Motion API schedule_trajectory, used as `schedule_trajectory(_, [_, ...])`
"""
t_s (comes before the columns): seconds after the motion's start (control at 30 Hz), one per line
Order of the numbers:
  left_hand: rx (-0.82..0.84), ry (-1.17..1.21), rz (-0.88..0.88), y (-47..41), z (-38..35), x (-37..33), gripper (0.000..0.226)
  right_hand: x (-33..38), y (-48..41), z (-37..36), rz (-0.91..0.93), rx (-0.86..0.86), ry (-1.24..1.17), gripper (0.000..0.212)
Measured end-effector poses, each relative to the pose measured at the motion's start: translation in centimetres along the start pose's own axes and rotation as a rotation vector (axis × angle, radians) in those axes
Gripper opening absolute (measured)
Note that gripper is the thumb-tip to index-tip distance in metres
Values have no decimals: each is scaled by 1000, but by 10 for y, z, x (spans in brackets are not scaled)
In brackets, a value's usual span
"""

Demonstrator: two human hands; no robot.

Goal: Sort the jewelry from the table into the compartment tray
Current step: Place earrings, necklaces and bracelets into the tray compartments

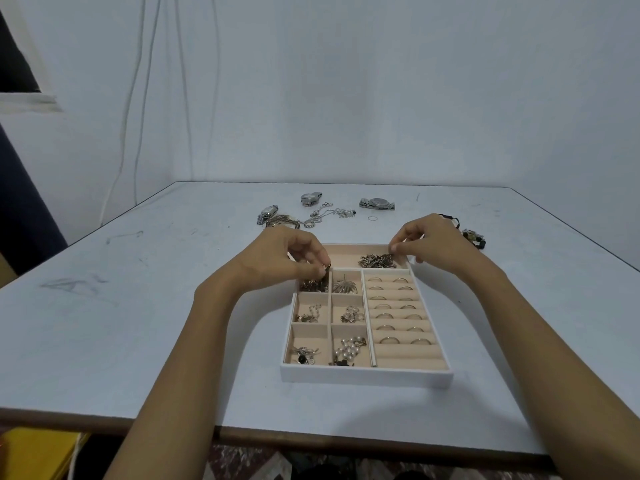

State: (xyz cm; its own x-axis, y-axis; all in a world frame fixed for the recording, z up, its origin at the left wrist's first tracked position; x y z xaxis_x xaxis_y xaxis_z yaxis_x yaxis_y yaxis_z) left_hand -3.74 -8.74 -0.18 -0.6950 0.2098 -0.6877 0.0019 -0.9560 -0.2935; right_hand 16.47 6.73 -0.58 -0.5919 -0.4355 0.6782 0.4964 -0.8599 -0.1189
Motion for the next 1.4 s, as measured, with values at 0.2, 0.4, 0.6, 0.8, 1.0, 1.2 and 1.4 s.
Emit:
schedule_trajectory(0.2, [-27,-72,22,1,4,7,8,1,0,0,9,1,17,6])
schedule_trajectory(0.4, [24,-94,-3,2,5,7,5,-1,-1,0,8,8,25,7])
schedule_trajectory(0.6, [-9,-116,-37,0,5,13,12,-2,-1,-2,1,33,33,10])
schedule_trajectory(0.8, [-43,-129,-64,-2,4,15,11,-5,-4,-3,-9,7,-15,11])
schedule_trajectory(1.0, [-157,-170,-23,-5,7,26,26,-29,-10,-14,-7,-208,35,25])
schedule_trajectory(1.2, [-318,-197,101,-13,11,44,12,-34,-18,-24,45,-238,188,21])
schedule_trajectory(1.4, [-331,-300,239,-54,15,62,15,-34,-15,-31,106,-273,332,21])
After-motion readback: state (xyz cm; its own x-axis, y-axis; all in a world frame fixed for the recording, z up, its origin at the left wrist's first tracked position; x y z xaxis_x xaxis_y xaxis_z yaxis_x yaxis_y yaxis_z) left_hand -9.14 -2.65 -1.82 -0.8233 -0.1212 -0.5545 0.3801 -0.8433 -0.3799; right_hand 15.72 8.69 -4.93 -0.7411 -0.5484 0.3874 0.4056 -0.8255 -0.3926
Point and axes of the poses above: each hand's wrist, its own y-axis away from the middle knuckle, its own z-axis out of the back of the hand, x = y × z, the point moved 2 cm from there along -y, towards the middle knuckle, and after that the axes turned 7 degrees about -z, right-handed, at the moved point
